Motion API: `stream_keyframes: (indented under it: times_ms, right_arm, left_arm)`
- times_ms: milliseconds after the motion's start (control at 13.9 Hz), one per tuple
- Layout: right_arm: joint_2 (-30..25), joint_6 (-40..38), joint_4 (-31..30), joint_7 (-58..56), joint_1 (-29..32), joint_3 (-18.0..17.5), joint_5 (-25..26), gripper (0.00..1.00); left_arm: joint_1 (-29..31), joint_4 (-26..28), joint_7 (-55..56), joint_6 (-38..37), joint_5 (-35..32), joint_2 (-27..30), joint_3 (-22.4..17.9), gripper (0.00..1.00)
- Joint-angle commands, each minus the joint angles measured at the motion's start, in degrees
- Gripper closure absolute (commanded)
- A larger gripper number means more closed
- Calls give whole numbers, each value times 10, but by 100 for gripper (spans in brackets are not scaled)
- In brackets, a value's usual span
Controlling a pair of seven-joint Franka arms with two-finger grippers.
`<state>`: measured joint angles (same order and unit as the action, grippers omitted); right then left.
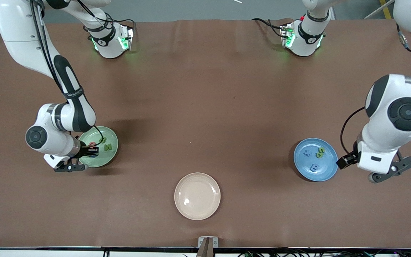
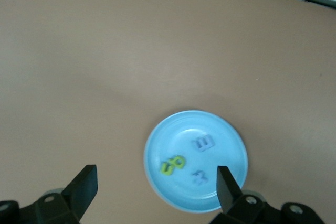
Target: Sort upper and lower case letters into plates
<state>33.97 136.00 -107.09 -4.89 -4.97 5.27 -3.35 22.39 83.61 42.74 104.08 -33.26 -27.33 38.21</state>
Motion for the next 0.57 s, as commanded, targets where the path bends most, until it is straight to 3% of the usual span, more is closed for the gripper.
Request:
stream_keyframes:
  times_ms: [0,72,144,216,359,503]
  right_arm:
    - [5,-6,8,0,6,-10,2,96]
    - [4,-6,9,0,5,-10,2,78]
    - [4,-8,9,0,5,-10,2,32]
    - [1,-8,11,0,5,-10,2,0]
    - [-7,-43,27,1,2,-11,2,0]
    - [-19,-127,72,2,4,-10,2,0]
  left_arm:
    - [6,-20,-67,-49,44,30,3,0]
    - [17,-26,-89,-62,66,38,3,0]
    - [22,-27,-108,-70,92,56,0,0]
    - [17,-27,-135,-71,126,68,-16,0]
    - [-20,-20,-178,-91,188,113,-83,0]
    - [-67,-22,-205,-127,243,146,-159,0]
